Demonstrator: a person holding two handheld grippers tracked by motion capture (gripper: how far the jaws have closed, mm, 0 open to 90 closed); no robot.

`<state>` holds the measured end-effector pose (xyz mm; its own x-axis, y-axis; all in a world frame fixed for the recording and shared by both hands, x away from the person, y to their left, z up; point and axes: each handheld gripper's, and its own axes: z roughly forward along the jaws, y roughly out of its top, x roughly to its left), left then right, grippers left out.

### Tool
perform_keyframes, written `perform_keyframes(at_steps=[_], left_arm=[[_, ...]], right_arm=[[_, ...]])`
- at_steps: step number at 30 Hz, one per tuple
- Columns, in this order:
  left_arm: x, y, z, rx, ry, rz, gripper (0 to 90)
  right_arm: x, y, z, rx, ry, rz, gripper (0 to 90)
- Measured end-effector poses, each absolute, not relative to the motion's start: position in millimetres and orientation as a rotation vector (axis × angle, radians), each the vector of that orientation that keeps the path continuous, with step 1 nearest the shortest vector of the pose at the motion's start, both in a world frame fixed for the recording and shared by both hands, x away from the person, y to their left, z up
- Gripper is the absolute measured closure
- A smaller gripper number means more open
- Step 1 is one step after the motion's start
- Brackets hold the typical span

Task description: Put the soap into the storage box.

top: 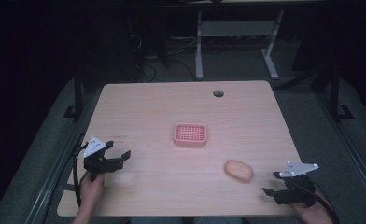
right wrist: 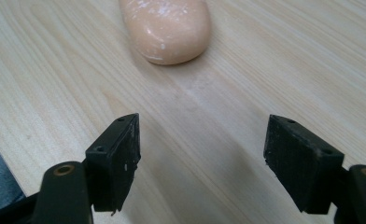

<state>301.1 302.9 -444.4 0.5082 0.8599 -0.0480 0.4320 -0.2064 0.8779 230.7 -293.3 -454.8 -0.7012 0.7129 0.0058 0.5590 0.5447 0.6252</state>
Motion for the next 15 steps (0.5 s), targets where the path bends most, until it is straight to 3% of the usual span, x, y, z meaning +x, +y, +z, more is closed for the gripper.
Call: perform_keyframes(at_steps=[15], left_arm=[[299, 304, -444, 1.828, 1.073, 0.574, 14.3]], right_arm=[[233, -278, -452, 1.014, 2.562, 0.845, 26.6]])
